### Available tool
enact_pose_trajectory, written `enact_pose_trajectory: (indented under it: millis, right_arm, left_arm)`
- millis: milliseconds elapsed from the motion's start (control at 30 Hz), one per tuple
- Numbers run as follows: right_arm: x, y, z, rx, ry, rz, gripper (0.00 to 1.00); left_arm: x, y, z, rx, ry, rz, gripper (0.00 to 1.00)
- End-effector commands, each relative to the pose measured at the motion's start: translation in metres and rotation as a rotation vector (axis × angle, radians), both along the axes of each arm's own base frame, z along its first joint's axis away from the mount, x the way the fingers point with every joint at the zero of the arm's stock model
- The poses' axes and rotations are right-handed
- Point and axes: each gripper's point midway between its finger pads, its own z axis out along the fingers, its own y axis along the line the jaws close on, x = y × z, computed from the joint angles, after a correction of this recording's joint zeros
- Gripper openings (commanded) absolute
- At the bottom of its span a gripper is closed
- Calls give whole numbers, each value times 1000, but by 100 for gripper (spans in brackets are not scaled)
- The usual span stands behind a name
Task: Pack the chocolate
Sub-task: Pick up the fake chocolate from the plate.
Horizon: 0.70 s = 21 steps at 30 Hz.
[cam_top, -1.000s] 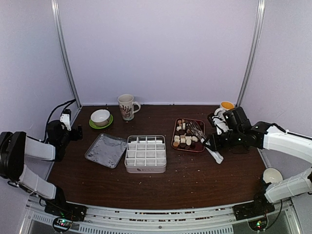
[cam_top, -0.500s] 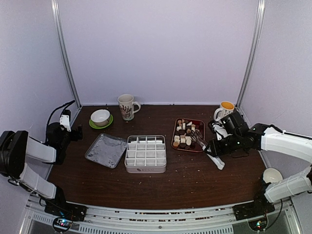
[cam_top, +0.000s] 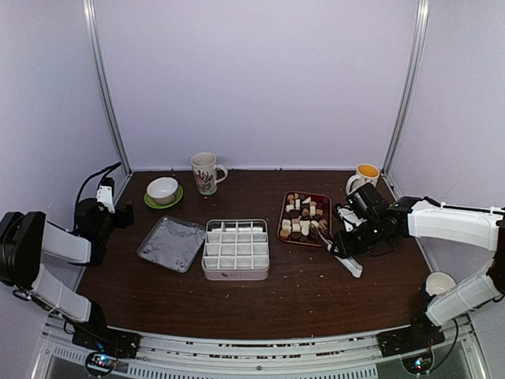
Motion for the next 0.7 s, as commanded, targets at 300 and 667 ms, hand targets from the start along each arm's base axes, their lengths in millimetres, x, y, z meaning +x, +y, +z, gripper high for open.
enact_pose_trajectory:
  millis: [300,667]
  right_arm:
    - [29,-5,-2,-95,-52,-24,37]
    - [39,-1,1,-102,-78,-23,27]
  left_arm:
    - [1,1,12,13,-52,-6,98]
    - [1,1,12,12,-53,-5,98]
